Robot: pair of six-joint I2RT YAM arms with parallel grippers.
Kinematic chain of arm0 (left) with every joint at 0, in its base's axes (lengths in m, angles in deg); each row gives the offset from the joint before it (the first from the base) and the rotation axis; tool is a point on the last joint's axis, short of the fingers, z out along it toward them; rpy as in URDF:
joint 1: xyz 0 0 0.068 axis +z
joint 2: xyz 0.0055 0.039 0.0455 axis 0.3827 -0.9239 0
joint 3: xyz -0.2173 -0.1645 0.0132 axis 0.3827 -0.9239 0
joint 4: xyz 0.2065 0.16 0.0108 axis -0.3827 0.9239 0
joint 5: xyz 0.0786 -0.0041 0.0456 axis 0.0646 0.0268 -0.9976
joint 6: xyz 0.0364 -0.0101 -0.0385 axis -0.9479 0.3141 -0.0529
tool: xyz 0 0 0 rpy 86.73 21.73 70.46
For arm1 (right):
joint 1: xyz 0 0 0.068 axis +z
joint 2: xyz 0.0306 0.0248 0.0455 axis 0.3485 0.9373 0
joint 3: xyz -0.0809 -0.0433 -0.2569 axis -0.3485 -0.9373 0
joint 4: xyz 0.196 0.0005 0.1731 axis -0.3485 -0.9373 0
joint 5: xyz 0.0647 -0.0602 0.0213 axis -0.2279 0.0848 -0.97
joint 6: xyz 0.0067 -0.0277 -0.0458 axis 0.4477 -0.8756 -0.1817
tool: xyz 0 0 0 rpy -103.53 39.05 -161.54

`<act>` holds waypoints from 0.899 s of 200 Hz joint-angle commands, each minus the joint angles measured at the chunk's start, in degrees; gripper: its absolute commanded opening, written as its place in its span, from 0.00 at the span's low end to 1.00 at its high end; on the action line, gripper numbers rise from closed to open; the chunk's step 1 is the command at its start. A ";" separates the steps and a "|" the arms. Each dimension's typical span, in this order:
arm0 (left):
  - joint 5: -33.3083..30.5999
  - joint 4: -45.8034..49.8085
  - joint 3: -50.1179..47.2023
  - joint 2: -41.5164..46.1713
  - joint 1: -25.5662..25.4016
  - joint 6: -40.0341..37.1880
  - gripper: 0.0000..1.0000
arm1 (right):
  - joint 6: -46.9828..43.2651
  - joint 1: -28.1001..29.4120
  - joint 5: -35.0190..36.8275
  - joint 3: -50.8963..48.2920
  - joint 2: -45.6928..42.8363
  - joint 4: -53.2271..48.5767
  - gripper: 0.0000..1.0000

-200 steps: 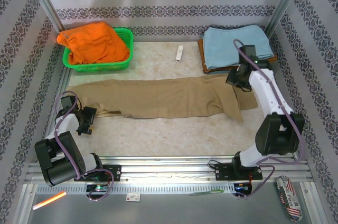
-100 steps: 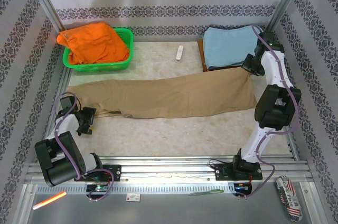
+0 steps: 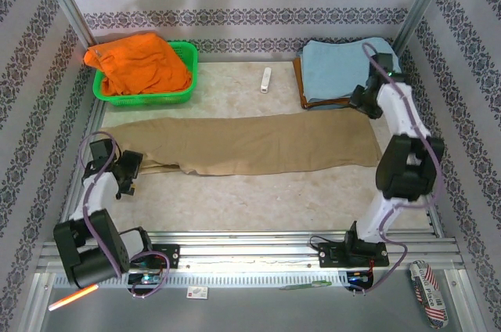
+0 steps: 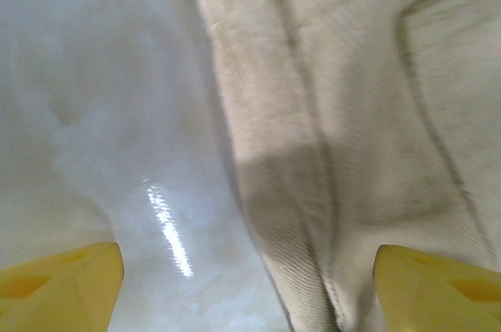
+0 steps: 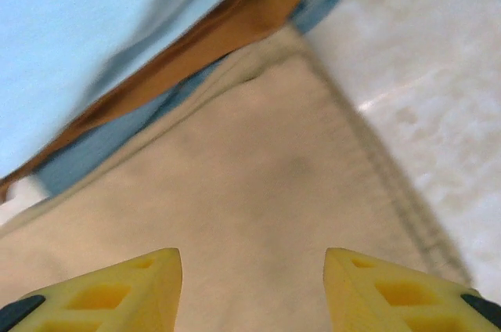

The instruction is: Fold and stack the trousers

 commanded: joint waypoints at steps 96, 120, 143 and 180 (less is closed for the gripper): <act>-9.17 -1.08 -2.93 0.24 -8.44 -3.04 0.64 | 14.27 32.52 -14.82 -19.97 5.16 21.34 0.41; -12.57 -3.24 -4.15 -1.49 -8.28 -3.03 0.47 | 13.85 31.45 -15.28 -22.90 3.57 22.13 0.41; -12.72 -3.67 -2.99 -4.60 -7.96 -3.65 0.49 | 13.09 30.51 -15.10 -25.55 0.90 22.49 0.41; -6.76 -2.87 -1.27 -3.08 -7.99 -3.21 0.58 | 11.98 29.24 -15.48 -28.72 -2.80 22.48 0.42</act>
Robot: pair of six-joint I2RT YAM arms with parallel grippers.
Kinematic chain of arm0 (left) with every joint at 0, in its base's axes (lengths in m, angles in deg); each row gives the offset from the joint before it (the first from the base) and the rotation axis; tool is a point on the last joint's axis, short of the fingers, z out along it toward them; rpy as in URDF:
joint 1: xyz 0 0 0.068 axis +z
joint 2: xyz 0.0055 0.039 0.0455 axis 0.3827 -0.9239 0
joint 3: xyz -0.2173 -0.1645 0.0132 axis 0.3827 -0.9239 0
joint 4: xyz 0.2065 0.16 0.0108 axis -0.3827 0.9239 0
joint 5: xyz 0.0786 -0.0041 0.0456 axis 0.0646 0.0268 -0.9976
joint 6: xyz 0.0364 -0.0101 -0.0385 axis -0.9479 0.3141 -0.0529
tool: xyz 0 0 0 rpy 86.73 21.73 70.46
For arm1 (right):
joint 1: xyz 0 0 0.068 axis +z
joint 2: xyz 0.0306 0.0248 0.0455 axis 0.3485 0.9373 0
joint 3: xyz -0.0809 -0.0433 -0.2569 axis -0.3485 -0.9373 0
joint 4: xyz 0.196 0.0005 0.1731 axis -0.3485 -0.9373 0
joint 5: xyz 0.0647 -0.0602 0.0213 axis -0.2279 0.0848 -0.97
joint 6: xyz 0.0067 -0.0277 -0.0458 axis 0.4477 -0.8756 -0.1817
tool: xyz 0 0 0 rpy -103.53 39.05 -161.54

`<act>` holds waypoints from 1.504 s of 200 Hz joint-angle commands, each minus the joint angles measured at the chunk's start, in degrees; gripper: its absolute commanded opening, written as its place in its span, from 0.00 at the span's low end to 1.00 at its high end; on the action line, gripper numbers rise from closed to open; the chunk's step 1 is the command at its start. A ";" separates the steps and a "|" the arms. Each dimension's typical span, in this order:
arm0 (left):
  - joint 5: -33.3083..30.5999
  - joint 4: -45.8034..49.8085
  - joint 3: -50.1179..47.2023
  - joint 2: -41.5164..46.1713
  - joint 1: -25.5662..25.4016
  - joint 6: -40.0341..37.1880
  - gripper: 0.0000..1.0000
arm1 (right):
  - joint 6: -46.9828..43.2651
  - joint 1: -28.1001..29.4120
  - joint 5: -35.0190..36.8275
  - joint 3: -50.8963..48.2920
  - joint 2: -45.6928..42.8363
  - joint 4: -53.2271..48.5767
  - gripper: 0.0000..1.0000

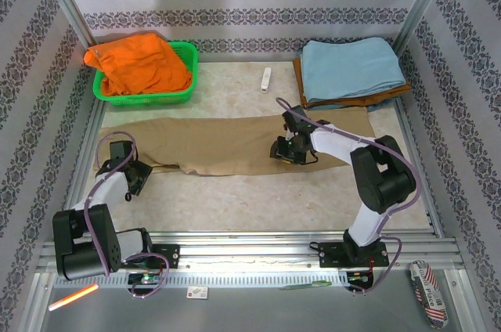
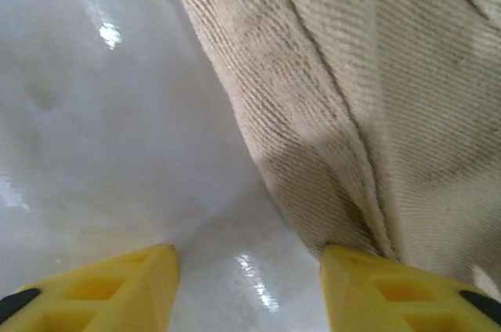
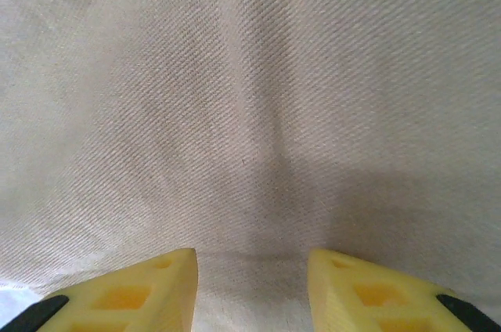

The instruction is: Fold and stack the trousers

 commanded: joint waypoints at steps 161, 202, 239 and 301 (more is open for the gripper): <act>2.21 0.21 7.94 -4.47 -2.84 7.89 0.53 | -1.23 -4.62 -3.53 -10.27 -5.74 6.97 0.42; 2.06 -1.37 7.54 -8.02 -3.06 8.33 0.43 | -1.24 -5.59 -4.45 -11.37 -5.14 8.29 0.42; 1.75 -2.55 6.43 -10.80 -3.01 7.91 0.25 | -1.37 -6.05 -5.09 -11.88 -4.61 8.69 0.42; -1.10 4.29 8.40 -7.47 -2.88 3.07 0.00 | -2.03 -7.32 -5.57 -12.96 -4.04 9.13 0.42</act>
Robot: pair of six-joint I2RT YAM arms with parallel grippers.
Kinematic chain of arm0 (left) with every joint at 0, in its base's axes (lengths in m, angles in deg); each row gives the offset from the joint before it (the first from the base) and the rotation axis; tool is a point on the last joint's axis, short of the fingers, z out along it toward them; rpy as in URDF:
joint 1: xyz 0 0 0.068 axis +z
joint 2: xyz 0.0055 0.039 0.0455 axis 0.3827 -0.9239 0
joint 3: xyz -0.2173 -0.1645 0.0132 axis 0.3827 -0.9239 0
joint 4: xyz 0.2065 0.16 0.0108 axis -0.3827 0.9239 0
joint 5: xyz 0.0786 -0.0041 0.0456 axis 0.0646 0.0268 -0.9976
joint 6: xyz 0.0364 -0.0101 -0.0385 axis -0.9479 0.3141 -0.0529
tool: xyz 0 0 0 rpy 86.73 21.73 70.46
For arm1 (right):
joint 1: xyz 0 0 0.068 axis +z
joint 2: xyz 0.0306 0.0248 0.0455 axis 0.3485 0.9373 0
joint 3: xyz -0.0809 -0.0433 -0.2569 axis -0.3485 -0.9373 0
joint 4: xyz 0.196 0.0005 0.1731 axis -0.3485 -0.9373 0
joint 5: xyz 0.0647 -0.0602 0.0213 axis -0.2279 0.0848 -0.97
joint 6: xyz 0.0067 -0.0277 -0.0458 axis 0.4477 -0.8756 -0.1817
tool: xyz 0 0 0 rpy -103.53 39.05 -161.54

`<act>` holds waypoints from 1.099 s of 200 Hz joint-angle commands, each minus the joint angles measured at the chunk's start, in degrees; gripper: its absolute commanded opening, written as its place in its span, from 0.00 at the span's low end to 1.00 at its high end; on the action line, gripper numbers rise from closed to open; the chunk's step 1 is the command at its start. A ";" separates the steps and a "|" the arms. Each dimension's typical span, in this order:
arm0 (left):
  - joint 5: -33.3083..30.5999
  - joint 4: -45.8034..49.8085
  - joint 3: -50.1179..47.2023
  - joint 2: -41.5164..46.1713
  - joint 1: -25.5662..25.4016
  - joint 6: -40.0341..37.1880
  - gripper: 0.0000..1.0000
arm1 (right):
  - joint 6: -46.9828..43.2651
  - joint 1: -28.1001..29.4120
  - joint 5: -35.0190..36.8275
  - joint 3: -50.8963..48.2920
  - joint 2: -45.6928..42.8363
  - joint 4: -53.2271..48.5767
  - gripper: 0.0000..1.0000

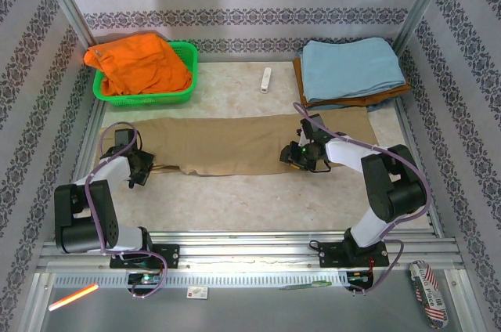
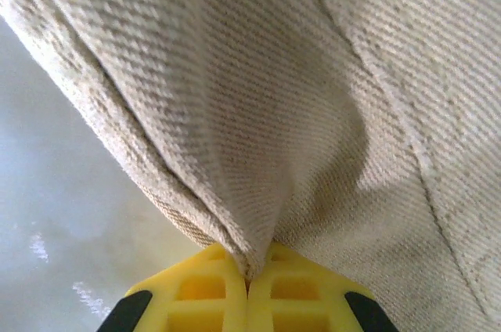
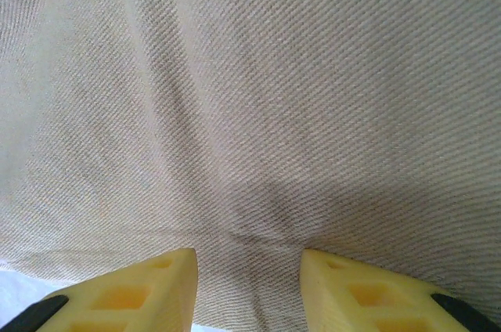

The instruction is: Fold and stack the trousers

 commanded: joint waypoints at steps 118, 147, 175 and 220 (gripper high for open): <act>6.96 6.65 -6.16 10.53 9.50 -17.62 0.00 | -2.06 -8.59 -0.92 0.27 5.01 -2.04 0.43; 6.36 10.33 -6.78 16.36 11.09 -18.48 0.28 | -2.03 -8.79 -0.69 2.09 4.26 -3.80 0.44; 9.70 13.00 -5.38 20.13 12.55 -18.43 0.47 | -2.88 -8.81 -0.45 3.03 1.87 -6.06 0.46; 10.07 15.47 0.59 24.99 5.05 -14.06 0.58 | -2.63 -4.10 -0.54 7.29 -2.90 -9.82 0.48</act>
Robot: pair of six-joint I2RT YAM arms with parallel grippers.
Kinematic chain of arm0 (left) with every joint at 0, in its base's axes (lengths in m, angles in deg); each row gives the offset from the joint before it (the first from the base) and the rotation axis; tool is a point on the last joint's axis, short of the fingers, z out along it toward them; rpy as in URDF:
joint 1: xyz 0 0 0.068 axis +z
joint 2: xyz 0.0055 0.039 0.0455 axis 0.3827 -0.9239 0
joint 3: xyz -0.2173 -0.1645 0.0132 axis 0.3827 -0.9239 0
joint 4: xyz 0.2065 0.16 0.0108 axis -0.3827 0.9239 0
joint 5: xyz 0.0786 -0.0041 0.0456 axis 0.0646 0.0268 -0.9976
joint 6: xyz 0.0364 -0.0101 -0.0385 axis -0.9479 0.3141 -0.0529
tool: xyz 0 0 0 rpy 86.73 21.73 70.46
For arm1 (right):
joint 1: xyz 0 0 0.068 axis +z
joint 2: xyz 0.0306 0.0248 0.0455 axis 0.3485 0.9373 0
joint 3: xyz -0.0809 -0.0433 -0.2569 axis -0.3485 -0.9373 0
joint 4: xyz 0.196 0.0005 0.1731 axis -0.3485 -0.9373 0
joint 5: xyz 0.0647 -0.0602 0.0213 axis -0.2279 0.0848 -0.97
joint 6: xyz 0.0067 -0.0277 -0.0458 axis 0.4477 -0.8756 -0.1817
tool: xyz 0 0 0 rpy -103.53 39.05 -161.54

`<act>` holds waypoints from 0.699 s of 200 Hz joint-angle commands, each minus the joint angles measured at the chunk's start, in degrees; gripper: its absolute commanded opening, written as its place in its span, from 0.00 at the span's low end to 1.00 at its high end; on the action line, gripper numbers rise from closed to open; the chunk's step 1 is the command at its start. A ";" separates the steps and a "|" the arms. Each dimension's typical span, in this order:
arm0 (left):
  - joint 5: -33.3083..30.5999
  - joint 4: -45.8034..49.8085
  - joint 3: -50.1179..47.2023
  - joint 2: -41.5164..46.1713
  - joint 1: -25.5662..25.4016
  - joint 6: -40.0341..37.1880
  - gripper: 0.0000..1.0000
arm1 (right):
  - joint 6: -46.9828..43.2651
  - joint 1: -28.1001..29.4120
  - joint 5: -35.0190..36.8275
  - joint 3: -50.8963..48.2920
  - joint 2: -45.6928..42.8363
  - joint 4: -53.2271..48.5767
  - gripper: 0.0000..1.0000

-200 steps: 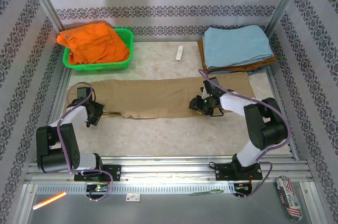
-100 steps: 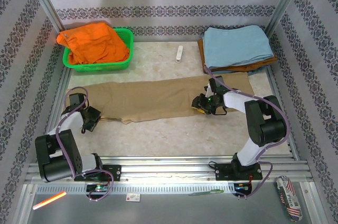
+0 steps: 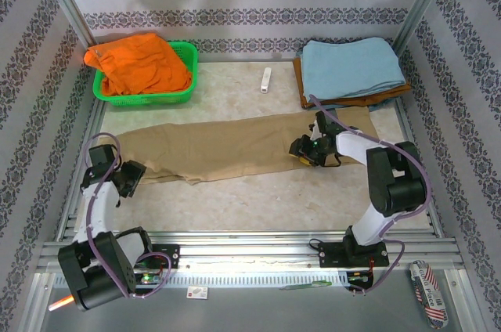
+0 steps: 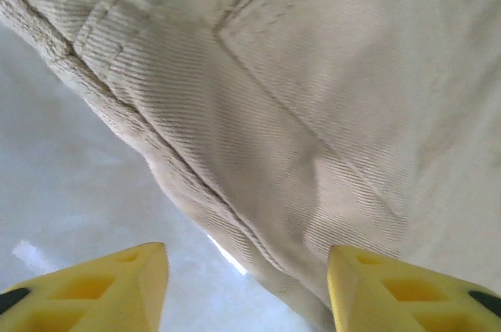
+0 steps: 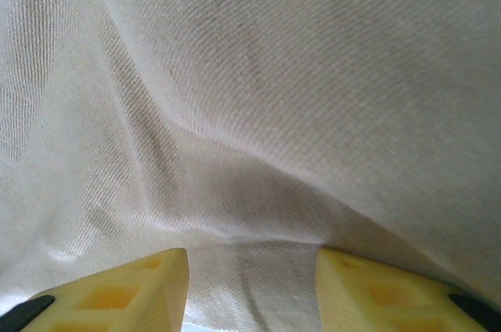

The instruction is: Fold and stack the trousers

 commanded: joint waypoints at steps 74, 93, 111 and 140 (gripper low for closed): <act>-5.61 -18.96 8.25 -21.64 -20.67 11.53 0.60 | 0.07 6.77 3.76 19.55 12.27 -6.71 0.46; -9.08 -19.73 8.38 -25.06 -20.39 11.74 0.60 | 0.58 2.42 4.24 16.99 11.50 -5.83 0.46; -10.14 -20.65 6.65 -26.98 -18.38 12.22 0.60 | 0.53 -3.15 3.92 13.00 9.92 -5.89 0.46; -7.51 -24.04 2.90 -30.55 -12.57 11.97 0.60 | 1.87 -12.32 1.63 4.32 6.16 -2.92 0.48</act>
